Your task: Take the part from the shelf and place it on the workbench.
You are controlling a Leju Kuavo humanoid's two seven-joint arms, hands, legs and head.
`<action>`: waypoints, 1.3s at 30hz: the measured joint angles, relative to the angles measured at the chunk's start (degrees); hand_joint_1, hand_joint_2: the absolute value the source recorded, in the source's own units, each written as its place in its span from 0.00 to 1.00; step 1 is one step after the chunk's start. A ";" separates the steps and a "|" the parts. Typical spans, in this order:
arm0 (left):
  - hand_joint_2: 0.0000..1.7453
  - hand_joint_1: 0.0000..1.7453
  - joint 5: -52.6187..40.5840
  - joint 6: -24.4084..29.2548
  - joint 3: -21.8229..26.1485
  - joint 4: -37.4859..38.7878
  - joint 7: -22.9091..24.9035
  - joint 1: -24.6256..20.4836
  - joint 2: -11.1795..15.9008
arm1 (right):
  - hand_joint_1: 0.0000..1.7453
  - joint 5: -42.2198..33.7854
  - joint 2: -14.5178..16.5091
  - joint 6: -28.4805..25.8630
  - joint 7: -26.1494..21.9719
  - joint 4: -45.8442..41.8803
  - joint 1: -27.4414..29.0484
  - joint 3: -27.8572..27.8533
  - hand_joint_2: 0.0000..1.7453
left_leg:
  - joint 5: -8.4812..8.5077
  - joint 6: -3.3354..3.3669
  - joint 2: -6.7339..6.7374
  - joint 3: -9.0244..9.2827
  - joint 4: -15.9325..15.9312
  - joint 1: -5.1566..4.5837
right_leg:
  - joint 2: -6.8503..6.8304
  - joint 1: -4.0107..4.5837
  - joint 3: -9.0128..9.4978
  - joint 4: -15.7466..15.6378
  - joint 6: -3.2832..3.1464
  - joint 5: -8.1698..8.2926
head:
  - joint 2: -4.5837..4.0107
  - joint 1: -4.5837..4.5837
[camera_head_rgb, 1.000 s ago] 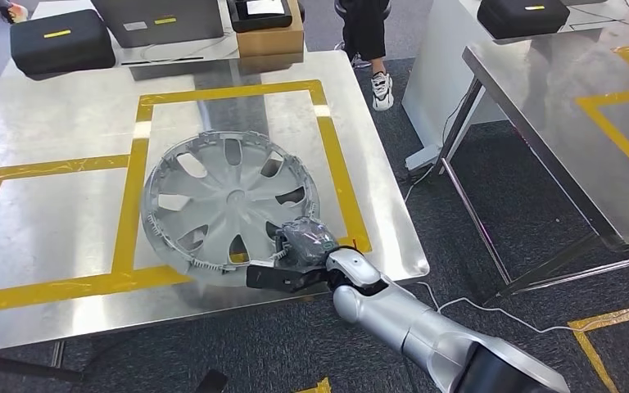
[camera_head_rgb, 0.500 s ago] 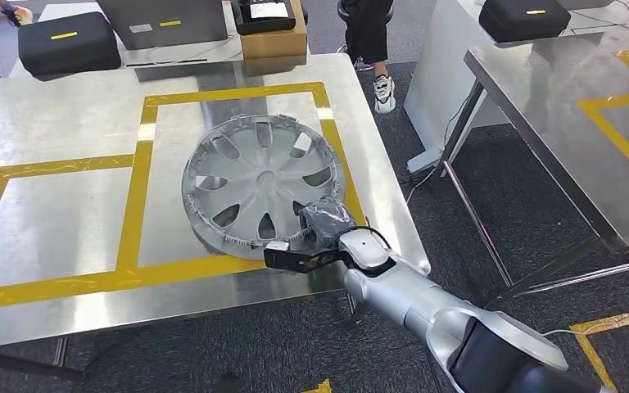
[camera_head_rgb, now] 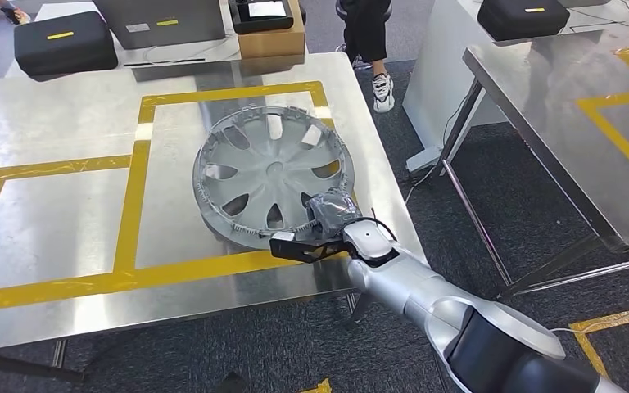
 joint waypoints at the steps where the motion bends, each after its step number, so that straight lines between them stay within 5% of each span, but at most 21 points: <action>1: 1.00 0.00 0.00 -0.02 0.00 0.00 -0.01 0.00 -0.01 | 1.00 -0.02 0.08 0.02 -0.10 0.20 0.03 0.02 1.00 | 0.00 0.00 0.01 0.01 0.00 0.00 | 0.01 0.00 0.00 0.00 0.00 0.00 | 0.00 0.01; 24: 1.00 0.00 0.74 -0.07 -0.04 0.00 -0.27 0.13 -0.41 | 1.00 -0.77 0.78 -0.11 -1.46 1.97 0.55 -0.04 1.00 | 0.00 0.00 -0.08 0.24 0.00 0.01 | 0.03 0.00 0.18 -0.01 0.00 0.00 | -0.01 -0.02; 28: 1.00 0.00 0.51 -0.08 -0.04 0.00 -0.21 0.13 -0.37 | 0.00 -0.75 0.75 -0.31 -1.52 2.03 0.78 -0.07 1.00 | 0.00 0.00 -0.14 0.29 0.00 0.01 | 0.03 0.00 0.24 -0.01 0.00 0.00 | -0.01 0.01; 39: 1.00 0.00 -0.08 -0.13 -0.08 0.02 1.32 0.14 -0.32 | 0.00 -0.71 0.83 -0.65 -2.05 2.02 0.87 -0.09 1.00 | 0.01 0.00 -0.28 0.49 0.00 0.02 | 0.02 -0.01 0.45 -0.01 0.01 0.00 | -0.01 -0.06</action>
